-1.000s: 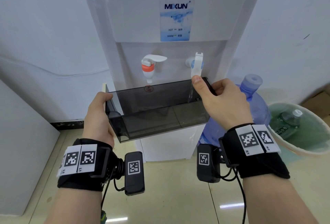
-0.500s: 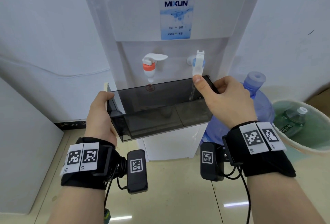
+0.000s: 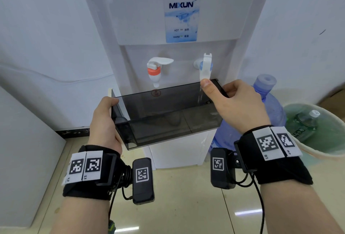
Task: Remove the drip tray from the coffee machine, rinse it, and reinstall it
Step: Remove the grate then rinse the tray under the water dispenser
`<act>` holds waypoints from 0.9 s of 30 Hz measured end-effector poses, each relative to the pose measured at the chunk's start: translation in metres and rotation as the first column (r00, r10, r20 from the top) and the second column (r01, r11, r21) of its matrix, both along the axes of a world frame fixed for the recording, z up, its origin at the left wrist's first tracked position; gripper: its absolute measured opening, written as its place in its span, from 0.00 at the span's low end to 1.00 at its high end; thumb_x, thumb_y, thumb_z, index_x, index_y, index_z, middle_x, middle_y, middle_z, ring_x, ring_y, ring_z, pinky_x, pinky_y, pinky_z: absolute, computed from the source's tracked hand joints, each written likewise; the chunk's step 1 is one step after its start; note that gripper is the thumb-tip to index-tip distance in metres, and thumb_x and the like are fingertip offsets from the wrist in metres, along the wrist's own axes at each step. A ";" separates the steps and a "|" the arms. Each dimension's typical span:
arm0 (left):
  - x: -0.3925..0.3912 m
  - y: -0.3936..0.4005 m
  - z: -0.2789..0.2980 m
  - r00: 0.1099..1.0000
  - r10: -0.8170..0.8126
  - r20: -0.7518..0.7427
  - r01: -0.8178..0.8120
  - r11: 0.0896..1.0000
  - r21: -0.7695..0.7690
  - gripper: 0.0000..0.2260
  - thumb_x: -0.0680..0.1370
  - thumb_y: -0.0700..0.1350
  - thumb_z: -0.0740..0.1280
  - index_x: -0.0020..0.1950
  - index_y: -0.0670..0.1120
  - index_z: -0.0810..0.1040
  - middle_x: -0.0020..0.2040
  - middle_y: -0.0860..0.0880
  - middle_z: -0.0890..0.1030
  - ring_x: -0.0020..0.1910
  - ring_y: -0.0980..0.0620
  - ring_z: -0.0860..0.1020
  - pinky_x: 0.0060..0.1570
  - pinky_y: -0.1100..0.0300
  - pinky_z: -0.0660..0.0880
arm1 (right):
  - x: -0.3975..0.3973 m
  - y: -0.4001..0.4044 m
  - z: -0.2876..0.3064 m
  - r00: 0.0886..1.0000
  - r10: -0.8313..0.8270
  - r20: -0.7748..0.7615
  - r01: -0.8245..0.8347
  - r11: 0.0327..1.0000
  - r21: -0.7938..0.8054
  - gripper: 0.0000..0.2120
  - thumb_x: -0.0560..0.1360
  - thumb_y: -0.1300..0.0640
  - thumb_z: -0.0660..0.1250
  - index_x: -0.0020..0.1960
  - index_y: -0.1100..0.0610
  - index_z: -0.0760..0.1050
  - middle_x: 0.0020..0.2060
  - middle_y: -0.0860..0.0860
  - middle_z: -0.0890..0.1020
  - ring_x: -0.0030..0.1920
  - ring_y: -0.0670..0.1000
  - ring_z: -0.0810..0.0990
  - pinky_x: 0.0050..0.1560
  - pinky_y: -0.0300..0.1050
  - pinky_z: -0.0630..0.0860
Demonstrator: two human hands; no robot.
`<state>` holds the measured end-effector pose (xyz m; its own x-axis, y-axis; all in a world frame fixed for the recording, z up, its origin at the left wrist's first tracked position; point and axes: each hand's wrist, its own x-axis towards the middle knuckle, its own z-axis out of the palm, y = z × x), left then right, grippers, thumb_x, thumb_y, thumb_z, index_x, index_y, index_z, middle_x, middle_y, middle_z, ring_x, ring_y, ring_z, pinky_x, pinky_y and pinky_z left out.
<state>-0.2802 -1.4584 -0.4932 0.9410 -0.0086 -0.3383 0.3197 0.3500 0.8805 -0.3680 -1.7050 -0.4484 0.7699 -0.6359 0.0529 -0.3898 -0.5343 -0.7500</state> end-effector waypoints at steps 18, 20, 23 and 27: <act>0.001 -0.007 0.009 0.999 0.016 -0.028 -0.016 1.000 0.000 0.12 0.75 0.52 0.66 0.53 0.46 0.81 0.43 0.46 0.82 0.40 0.44 0.81 0.34 0.57 0.80 | 0.001 -0.003 0.001 0.999 -0.039 0.022 0.040 0.998 -0.044 0.36 0.62 0.17 0.58 0.47 0.48 0.74 0.42 0.42 0.80 0.46 0.50 0.79 0.42 0.47 0.68; 0.002 -0.007 0.010 0.999 0.018 -0.035 -0.018 1.000 -0.002 0.12 0.76 0.52 0.66 0.52 0.46 0.81 0.41 0.46 0.81 0.40 0.44 0.80 0.34 0.57 0.80 | 0.001 -0.003 0.001 0.999 -0.043 0.020 0.043 0.998 -0.045 0.36 0.61 0.17 0.58 0.46 0.48 0.73 0.42 0.42 0.80 0.46 0.51 0.79 0.42 0.47 0.68; 0.001 -0.008 0.010 0.999 0.017 -0.029 -0.018 1.000 -0.002 0.12 0.76 0.52 0.66 0.52 0.46 0.82 0.42 0.46 0.82 0.41 0.44 0.81 0.35 0.57 0.80 | 0.001 -0.003 0.001 0.999 -0.044 0.019 0.044 0.998 -0.044 0.36 0.62 0.17 0.58 0.47 0.48 0.73 0.42 0.43 0.80 0.47 0.51 0.79 0.43 0.48 0.69; 0.001 -0.007 0.009 0.999 0.022 -0.035 -0.021 1.000 0.019 0.14 0.75 0.52 0.66 0.54 0.46 0.82 0.47 0.42 0.79 0.46 0.42 0.79 0.41 0.53 0.79 | 0.000 -0.002 -0.001 0.999 -0.043 0.028 0.044 0.998 -0.043 0.36 0.62 0.17 0.58 0.48 0.48 0.73 0.42 0.42 0.79 0.47 0.51 0.79 0.43 0.48 0.69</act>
